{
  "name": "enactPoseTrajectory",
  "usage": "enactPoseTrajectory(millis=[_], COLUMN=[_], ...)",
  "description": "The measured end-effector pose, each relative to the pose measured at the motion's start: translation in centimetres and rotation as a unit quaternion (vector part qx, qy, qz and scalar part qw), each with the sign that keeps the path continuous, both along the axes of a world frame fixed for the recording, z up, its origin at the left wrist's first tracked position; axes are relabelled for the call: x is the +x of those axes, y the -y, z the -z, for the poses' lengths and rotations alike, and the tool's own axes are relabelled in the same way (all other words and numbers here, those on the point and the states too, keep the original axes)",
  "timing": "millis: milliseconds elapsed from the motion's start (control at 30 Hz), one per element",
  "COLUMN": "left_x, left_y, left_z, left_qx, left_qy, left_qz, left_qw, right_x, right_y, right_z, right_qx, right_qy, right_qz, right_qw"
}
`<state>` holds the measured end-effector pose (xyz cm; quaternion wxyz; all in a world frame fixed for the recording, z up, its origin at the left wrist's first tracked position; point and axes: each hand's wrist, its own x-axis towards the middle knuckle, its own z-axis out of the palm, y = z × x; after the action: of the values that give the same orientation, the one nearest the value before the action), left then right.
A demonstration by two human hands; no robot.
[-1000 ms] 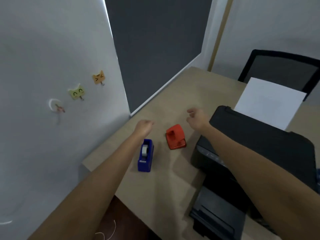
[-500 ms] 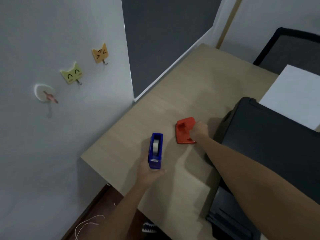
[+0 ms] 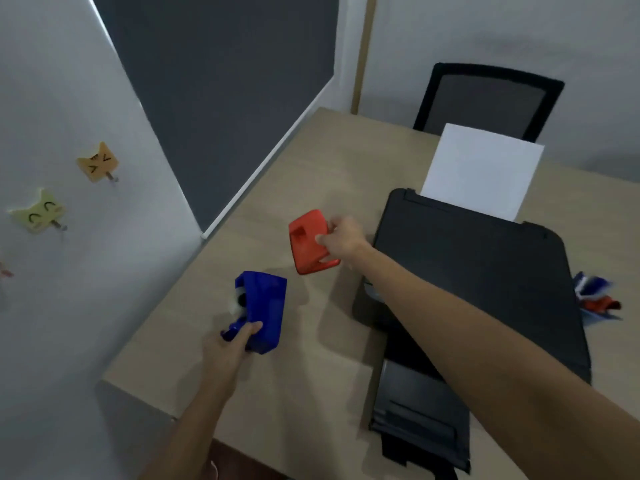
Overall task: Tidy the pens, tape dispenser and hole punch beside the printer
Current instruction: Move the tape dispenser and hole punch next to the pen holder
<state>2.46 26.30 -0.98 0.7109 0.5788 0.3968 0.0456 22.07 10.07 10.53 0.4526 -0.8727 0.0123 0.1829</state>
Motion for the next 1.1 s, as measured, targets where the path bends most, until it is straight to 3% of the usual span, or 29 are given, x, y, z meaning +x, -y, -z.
enactPoseTrajectory(millis=[200,333,500,600,767,900,1100], left_x=[0.5,1.1,1.3,1.0,0.2,-0.7,-1.1], left_y=[5.9,15.4,30.8,39.6,51.8,57.6,60.3], left_z=[-10.0,-16.1,-19.4,-19.5,-16.0,-11.3,-5.1], left_qx=[0.037,0.027,-0.022,-0.042,-0.051,0.021,0.126], left_qy=[0.158,0.24,0.264,0.246,0.161,0.074,-0.001], left_qz=[0.111,0.191,0.273,0.324,0.344,0.334,0.284], left_qw=[0.981,0.951,0.925,0.913,0.924,0.939,0.95], right_x=[-0.2,-2.0,-4.3,-5.7,-8.4,-9.7,-9.9], right_y=[12.2,24.7,41.3,49.8,60.7,65.6,68.2], right_z=[-10.8,-15.4,-17.1,-15.8,-11.6,-6.1,2.7], right_qx=[0.153,0.168,0.134,0.129,0.095,0.075,0.023], right_qy=[0.064,0.105,0.13,0.118,0.065,0.017,-0.059], right_qz=[0.034,0.065,0.132,0.183,0.285,0.334,0.345], right_qw=[0.986,0.978,0.974,0.968,0.952,0.94,0.936])
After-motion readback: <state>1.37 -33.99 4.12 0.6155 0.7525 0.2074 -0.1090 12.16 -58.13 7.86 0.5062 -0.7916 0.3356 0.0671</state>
